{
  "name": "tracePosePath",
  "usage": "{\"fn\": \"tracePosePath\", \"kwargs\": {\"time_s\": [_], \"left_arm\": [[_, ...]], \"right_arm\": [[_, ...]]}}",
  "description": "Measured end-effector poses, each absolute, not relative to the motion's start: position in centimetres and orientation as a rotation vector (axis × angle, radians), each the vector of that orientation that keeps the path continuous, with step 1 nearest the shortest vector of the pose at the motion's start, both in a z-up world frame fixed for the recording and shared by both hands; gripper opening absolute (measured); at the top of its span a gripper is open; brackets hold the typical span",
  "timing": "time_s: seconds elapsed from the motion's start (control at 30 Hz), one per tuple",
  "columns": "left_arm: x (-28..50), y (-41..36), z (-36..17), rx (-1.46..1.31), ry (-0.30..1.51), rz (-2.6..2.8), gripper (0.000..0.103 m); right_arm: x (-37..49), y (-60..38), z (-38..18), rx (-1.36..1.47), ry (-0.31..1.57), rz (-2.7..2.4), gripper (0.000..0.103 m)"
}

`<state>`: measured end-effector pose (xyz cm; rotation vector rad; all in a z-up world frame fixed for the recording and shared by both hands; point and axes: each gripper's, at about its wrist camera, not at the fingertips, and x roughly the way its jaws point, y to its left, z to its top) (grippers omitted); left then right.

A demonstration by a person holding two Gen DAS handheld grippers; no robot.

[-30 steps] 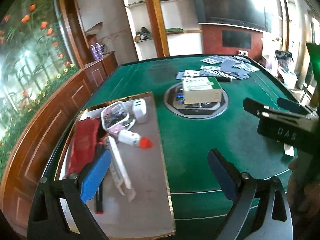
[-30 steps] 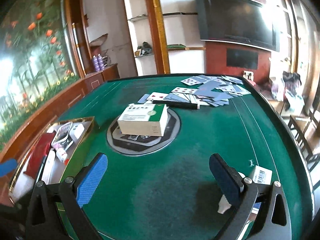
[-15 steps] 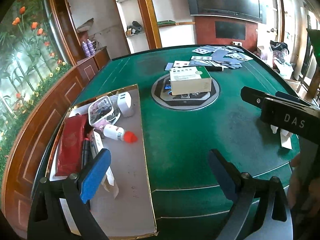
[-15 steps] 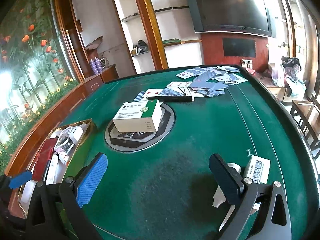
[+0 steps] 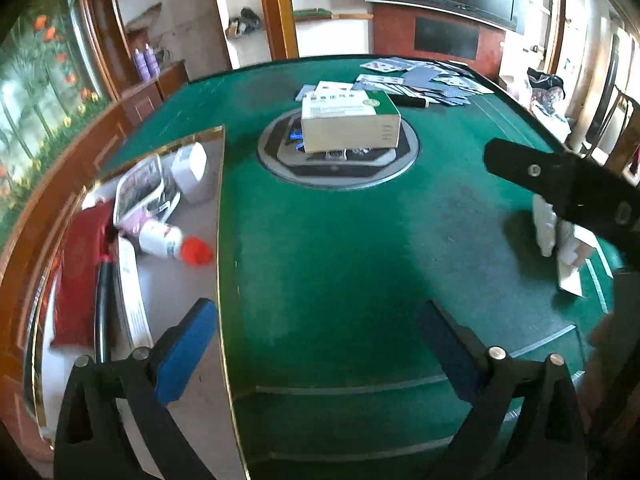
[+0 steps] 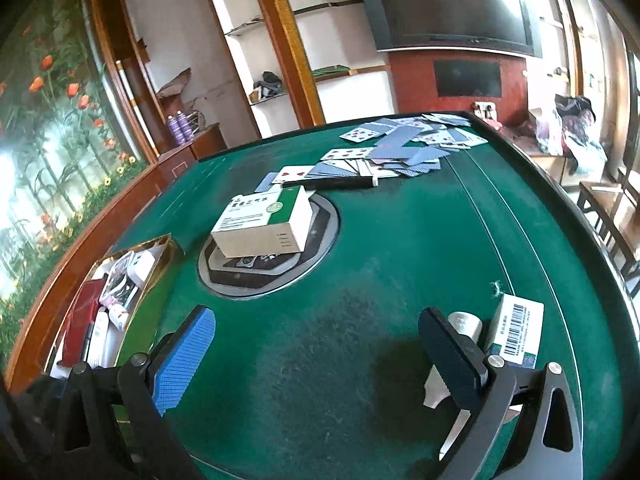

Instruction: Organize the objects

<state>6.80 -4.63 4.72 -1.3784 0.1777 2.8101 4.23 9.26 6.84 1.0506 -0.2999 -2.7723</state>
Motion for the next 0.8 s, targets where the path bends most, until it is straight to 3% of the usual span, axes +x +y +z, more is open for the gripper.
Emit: {"fn": "tracePosePath", "kwargs": {"time_s": [0.13, 0.37, 0.63, 0.8], "left_arm": [[6.6, -4.5, 4.8, -1.345, 0.173, 2.821, 0.102], [9.6, -6.6, 7.2, -1.146, 0.005, 2.787, 0.102], [11.9, -12.3, 9.1, -1.081, -0.088, 2.83, 0.103], [11.6, -15.1, 8.7, -1.124, -0.17, 2.856, 0.103]], "right_arm": [[3.0, 9.5, 7.3, 1.111, -0.265, -2.747, 0.103], [-5.0, 7.5, 10.3, 1.166, -0.469, -2.416, 0.103], [-13.7, -0.4, 8.9, 1.248, -0.38, -2.28, 0.103], [-17.0, -4.4, 7.0, 1.33, -0.224, -2.255, 0.103]]}}
